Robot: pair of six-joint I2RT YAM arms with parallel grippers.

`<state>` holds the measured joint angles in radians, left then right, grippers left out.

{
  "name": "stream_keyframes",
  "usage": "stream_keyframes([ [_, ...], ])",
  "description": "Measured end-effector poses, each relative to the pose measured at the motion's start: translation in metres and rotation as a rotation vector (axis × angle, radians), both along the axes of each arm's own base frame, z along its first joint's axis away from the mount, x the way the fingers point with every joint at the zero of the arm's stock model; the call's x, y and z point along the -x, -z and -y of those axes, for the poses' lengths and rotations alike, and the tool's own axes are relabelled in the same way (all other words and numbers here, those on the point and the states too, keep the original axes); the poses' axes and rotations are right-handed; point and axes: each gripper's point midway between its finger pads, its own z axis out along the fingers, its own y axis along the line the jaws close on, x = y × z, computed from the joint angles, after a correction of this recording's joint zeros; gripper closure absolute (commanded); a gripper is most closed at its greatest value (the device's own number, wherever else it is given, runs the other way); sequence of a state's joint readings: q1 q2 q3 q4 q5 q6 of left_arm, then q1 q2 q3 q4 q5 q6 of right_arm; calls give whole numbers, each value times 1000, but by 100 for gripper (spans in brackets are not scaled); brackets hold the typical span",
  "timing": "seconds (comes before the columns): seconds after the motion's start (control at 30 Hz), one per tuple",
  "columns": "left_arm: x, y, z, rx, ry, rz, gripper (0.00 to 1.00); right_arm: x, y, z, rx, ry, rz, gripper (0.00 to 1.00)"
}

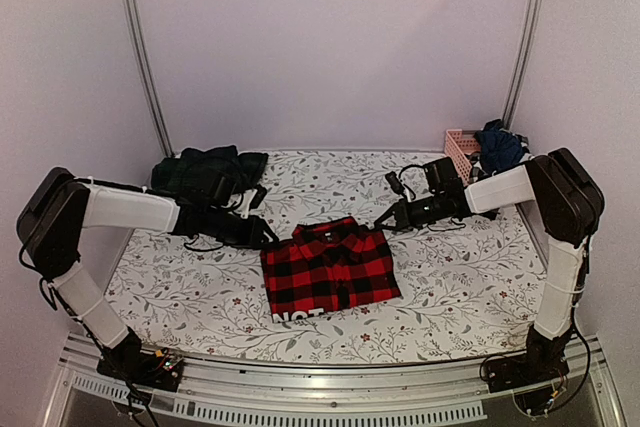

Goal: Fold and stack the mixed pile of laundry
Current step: Smooth out the square-folded T-shirt at the center of the board.

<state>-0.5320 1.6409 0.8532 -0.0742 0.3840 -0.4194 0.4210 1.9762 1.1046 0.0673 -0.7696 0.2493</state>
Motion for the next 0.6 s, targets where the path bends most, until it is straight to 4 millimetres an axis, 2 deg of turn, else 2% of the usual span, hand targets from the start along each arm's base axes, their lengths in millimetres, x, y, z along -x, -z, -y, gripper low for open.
stream_keyframes([
  [0.17,1,7,-4,-25,-12,-16,72,0,0,0,0,-1,1,100],
  [0.47,4,7,-1,-26,11,-12,86,0,1,0,0,-2,0,100],
  [0.6,6,6,1,-23,26,-10,88,0,0,0,-1,-4,0,100],
])
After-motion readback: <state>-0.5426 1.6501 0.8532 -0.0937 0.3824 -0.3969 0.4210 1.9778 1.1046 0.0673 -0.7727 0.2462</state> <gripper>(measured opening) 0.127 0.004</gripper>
